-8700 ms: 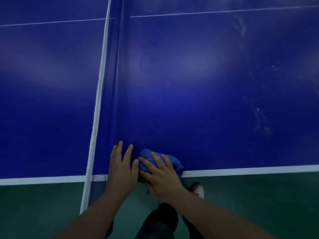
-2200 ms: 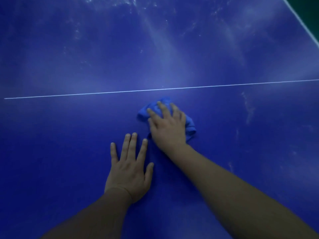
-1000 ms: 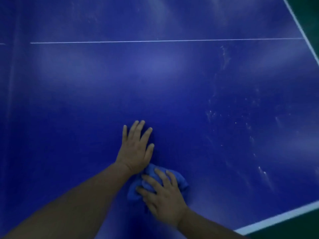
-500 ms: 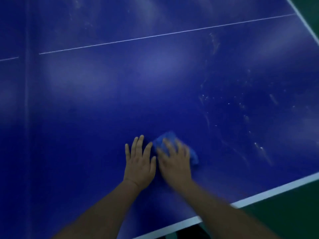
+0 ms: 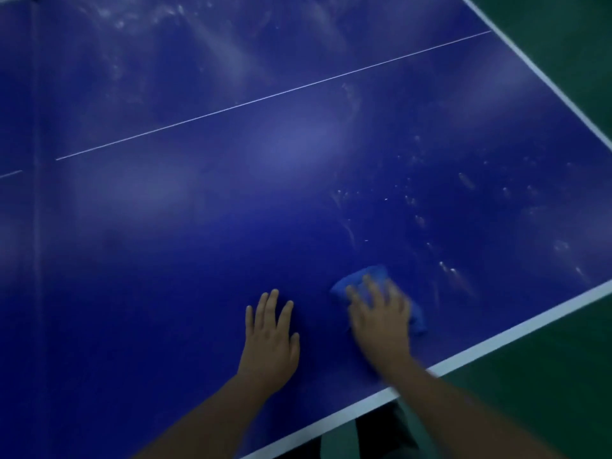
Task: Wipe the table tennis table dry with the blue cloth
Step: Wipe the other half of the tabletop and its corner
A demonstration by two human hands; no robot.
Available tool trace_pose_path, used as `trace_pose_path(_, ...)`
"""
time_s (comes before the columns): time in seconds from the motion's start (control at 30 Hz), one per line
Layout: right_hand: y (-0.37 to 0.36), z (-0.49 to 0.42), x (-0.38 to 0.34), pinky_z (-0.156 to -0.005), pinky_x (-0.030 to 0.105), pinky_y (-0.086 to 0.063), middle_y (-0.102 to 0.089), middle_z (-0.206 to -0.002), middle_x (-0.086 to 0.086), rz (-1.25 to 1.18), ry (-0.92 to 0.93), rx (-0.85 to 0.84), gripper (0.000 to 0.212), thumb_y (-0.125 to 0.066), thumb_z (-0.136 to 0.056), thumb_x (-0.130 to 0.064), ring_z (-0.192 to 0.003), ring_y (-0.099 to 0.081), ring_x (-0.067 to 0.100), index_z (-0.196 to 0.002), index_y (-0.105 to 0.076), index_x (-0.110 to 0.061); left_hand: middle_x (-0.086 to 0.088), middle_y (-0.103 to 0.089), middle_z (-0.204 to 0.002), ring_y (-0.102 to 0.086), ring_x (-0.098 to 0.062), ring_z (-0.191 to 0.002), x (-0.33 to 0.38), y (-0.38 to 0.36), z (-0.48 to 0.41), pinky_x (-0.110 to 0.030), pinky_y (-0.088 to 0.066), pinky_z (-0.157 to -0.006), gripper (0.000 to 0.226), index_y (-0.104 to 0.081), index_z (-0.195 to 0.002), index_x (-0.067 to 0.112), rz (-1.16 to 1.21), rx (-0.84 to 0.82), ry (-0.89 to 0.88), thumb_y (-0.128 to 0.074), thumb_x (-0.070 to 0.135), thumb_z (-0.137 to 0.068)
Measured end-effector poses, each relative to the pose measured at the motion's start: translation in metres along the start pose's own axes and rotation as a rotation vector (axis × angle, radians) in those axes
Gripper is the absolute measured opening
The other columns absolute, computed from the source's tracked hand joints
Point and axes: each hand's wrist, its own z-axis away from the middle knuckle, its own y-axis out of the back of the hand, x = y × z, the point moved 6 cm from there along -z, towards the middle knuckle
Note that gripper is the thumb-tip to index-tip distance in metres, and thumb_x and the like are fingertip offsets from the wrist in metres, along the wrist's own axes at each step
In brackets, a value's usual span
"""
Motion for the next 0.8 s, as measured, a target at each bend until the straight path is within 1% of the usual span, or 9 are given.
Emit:
trace_pose_path(0.13,-0.015,0.071,-0.04,-0.102,0.055,-0.039,-0.057,-0.143,-0.001,-0.106,0.342,-0.064,0.038,-0.059,-0.091,-0.042,-0.132,-0.045,0.033,-0.128,-0.065,-0.038,-0.019,-0.033,-0.157,-0.023,-0.034,-0.146,0.018,-0.01,-0.003,-0.058,-0.024,-0.119,0.061,-0.049,-0.142,0.009,0.009,0.014,0.032,-0.034,0.042,-0.093)
trace_pose_path(0.2,-0.014,0.059,-0.01,-0.102,0.054,-0.04,-0.058,-0.142,-0.001,-0.1,0.421,-0.07,0.036,-0.058,-0.092,-0.042,-0.13,-0.049,0.032,-0.127,-0.066,-0.038,-0.018,-0.029,-0.159,-0.019,-0.033,-0.148,0.034,-0.014,-0.002,-0.059,-0.027,-0.117,0.065,-0.047,-0.145,0.01,0.019,-0.01,0.054,-0.031,0.047,-0.093)
trace_pose_path(0.23,-0.012,0.047,0.014,-0.101,0.055,-0.041,-0.059,-0.142,0.0,-0.092,0.41,-0.09,0.036,-0.056,-0.093,-0.041,-0.128,-0.052,0.034,-0.127,-0.067,-0.036,-0.017,-0.023,-0.162,-0.013,-0.031,-0.15,0.045,-0.014,0.001,-0.057,-0.021,-0.12,0.069,-0.042,-0.148,0.012,0.025,-0.025,0.069,-0.027,0.052,-0.093)
trace_pose_path(0.33,0.003,-0.01,0.119,-0.094,0.058,-0.045,-0.06,-0.14,0.008,-0.023,0.107,-0.093,0.042,-0.045,-0.094,-0.04,-0.122,-0.053,0.043,-0.126,-0.069,-0.03,-0.008,0.005,-0.167,0.015,-0.023,-0.152,0.077,-0.013,0.007,-0.042,0.013,-0.121,0.081,-0.018,-0.159,0.02,0.076,-0.079,0.139,-0.011,0.064,-0.091)
trace_pose_path(0.43,0.024,-0.046,0.193,-0.097,0.062,-0.04,-0.054,-0.145,0.009,-0.022,-0.149,-0.108,0.05,-0.035,-0.096,-0.046,-0.127,-0.045,0.046,-0.133,-0.065,-0.031,-0.008,-0.001,-0.167,0.012,-0.023,-0.152,0.104,-0.012,0.004,-0.041,0.014,-0.119,0.077,-0.023,-0.158,0.019,0.122,-0.022,0.203,-0.016,0.063,-0.094)
trace_pose_path(0.5,0.031,-0.048,0.187,-0.098,0.065,-0.038,-0.052,-0.148,0.01,-0.042,-0.183,-0.102,0.051,-0.034,-0.095,-0.046,-0.13,-0.042,0.047,-0.135,-0.063,-0.031,-0.009,-0.005,-0.166,0.007,-0.024,-0.152,0.118,-0.016,0.001,-0.042,0.012,-0.121,0.068,-0.026,-0.156,0.017,0.154,0.013,0.264,-0.027,0.056,-0.1)
trace_pose_path(0.57,0.029,-0.029,0.147,-0.097,0.064,-0.04,-0.054,-0.145,0.01,-0.061,-0.039,-0.125,0.05,-0.036,-0.091,-0.042,-0.128,-0.048,0.047,-0.132,-0.064,-0.032,-0.01,-0.01,-0.166,0.0,-0.026,-0.152,0.128,-0.018,-0.003,-0.045,0.006,-0.123,0.061,-0.029,-0.155,0.015,0.204,0.051,0.347,-0.042,0.043,-0.103)
trace_pose_path(0.7,-0.002,0.061,0.048,-0.105,0.056,-0.031,-0.055,-0.146,0.001,-0.101,0.501,-0.251,0.045,-0.045,-0.089,-0.045,-0.13,-0.052,0.036,-0.129,-0.063,-0.039,-0.016,-0.022,-0.162,-0.015,-0.034,-0.15,0.13,-0.015,0.004,-0.053,-0.011,-0.121,0.058,-0.039,-0.15,0.011,0.173,0.081,0.455,-0.056,0.032,-0.099)
trace_pose_path(0.8,-0.009,0.079,0.054,-0.105,0.054,-0.031,-0.054,-0.147,-0.005,-0.102,0.691,-0.313,0.039,-0.051,-0.092,-0.05,-0.133,-0.046,0.03,-0.129,-0.061,-0.042,-0.018,-0.023,-0.162,-0.019,-0.037,-0.149,0.125,-0.012,0.014,-0.056,-0.017,-0.12,0.059,-0.043,-0.149,0.011,0.113,0.059,0.483,-0.061,0.033,-0.096)
